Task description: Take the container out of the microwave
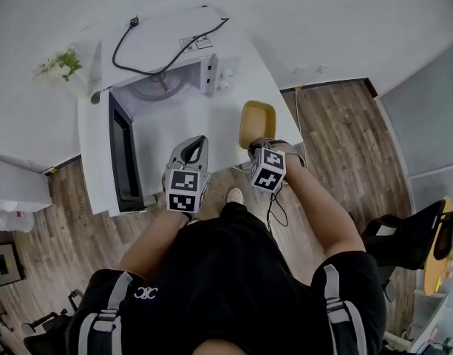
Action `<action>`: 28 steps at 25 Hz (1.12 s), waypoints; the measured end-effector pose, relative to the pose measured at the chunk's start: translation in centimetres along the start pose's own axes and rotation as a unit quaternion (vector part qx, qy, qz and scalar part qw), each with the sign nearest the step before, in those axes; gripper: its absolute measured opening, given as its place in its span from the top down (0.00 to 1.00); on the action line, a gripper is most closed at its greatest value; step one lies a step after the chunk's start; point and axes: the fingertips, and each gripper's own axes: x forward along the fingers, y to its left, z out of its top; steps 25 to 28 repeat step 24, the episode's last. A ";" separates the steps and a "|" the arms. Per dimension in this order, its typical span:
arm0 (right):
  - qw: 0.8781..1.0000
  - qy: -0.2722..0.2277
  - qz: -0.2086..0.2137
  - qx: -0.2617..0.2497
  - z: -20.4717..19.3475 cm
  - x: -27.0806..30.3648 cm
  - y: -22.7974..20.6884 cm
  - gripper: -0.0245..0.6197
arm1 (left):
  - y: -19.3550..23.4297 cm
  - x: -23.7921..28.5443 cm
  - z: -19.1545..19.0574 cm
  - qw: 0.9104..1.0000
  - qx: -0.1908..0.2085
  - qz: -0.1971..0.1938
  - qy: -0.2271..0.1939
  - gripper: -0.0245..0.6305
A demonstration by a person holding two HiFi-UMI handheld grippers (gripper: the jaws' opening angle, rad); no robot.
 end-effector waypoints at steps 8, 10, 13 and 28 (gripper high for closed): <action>1.000 0.002 -0.006 0.016 -2.5 0.2 -2.8 0.93 | -1.4 3.6 1.8 1.000 0.007 -0.010 -0.004 0.94; 1.000 0.001 -0.008 0.015 -2.8 0.2 -3.4 0.93 | -1.6 4.1 2.0 1.000 0.008 -0.009 -0.004 0.94; 1.000 0.001 -0.008 0.013 -3.3 0.4 -4.1 0.93 | -1.7 4.7 2.1 1.000 0.007 -0.006 -0.004 0.94; 1.000 -0.002 -0.007 0.005 -3.5 0.8 -5.2 0.93 | -1.8 5.9 2.1 1.000 0.004 -0.003 0.000 0.94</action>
